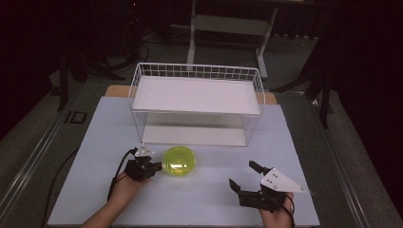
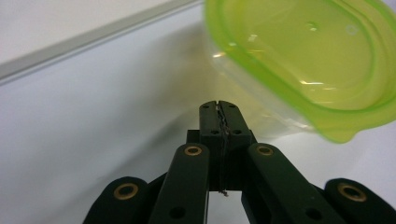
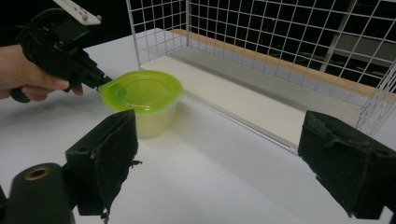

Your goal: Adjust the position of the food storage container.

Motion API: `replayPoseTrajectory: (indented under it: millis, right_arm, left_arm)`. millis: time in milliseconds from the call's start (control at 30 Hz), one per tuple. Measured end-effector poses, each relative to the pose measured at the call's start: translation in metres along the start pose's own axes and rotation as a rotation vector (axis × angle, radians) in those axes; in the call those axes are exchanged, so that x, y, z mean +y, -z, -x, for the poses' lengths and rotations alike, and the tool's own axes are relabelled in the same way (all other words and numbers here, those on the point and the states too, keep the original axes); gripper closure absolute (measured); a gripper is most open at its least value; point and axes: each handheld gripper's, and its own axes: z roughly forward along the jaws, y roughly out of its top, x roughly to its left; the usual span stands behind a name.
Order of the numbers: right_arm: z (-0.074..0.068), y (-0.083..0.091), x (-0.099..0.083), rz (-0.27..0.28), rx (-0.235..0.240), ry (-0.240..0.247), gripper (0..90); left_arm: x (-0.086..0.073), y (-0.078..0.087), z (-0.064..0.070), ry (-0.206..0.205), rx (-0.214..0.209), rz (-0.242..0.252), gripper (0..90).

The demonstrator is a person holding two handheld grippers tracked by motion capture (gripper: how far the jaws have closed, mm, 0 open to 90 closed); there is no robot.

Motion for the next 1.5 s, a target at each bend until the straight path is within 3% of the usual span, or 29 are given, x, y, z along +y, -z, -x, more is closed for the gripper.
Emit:
replayPoseTrajectory:
  millis: [167, 467, 633, 833, 1000, 1267, 1500]
  right_arm:
    - [0.000, -0.001, 0.000, -0.002, 0.001, 0.003, 11.9]
    - [0.000, -0.001, 0.000, -0.002, 0.001, -0.001, 11.9]
    - [0.000, -0.001, 0.000, -0.001, 0.004, -0.002, 12.0]
    - [-0.001, -0.001, -0.001, -0.003, 0.005, 0.003, 11.9]
    - [-0.001, -0.001, -0.001, -0.004, 0.008, 0.004, 12.0]
    - [-0.001, -0.002, -0.001, -0.005, 0.008, 0.004, 12.0]
    - [-0.002, -0.002, 0.000, -0.009, 0.010, 0.011, 12.0]
  left_arm:
    - [0.001, 0.001, -0.003, 0.005, 0.011, 0.012, 90.0]
    - [0.010, -0.014, 0.003, 0.032, -0.035, 0.023, 90.0]
    - [0.013, -0.019, 0.007, 0.022, -0.043, 0.021, 90.0]
    - [0.018, -0.031, 0.020, 0.013, -0.082, 0.003, 90.0]
    - [0.020, -0.032, 0.024, 0.005, -0.089, -0.003, 90.0]
    - [0.015, -0.018, 0.022, 0.020, -0.088, -0.001, 90.0]
    - [0.015, -0.028, 0.029, 0.015, -0.114, -0.010, 90.0]
